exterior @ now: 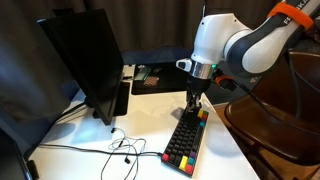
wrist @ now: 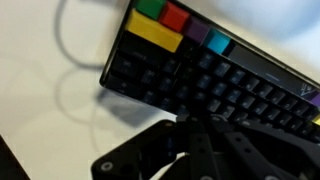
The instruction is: Press one black key on the keyboard
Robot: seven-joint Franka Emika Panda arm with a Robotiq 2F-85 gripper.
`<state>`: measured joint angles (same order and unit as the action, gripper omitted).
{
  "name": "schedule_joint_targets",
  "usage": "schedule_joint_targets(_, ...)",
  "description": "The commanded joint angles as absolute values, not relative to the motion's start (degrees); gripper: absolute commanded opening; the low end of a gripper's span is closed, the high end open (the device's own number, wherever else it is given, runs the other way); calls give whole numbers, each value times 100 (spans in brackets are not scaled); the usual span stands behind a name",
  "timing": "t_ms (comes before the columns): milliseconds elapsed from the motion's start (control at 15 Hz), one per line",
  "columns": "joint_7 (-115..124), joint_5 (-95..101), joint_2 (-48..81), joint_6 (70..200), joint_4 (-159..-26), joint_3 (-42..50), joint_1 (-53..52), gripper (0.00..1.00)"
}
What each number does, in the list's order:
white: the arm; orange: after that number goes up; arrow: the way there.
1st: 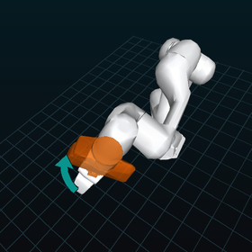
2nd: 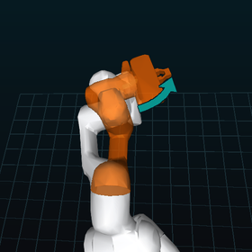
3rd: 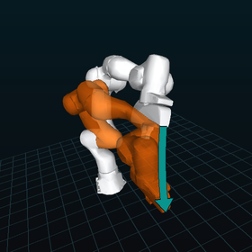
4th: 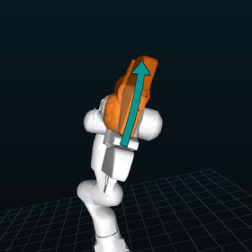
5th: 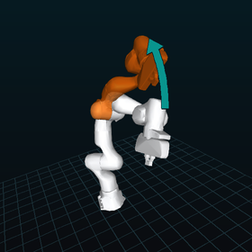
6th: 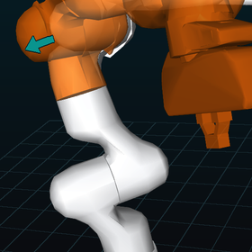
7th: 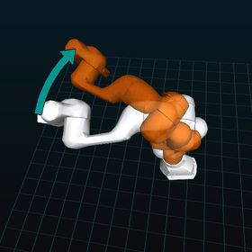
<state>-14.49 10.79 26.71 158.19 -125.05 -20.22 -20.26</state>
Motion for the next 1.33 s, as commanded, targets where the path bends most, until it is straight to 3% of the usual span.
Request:
schedule_joint_targets(0,-1533,1208,2793,15911,-12396,-1943,-2046,0)
schedule_joint_targets(1267,-1576,1191,3018,16079,-12291,-1899,-2032,0)
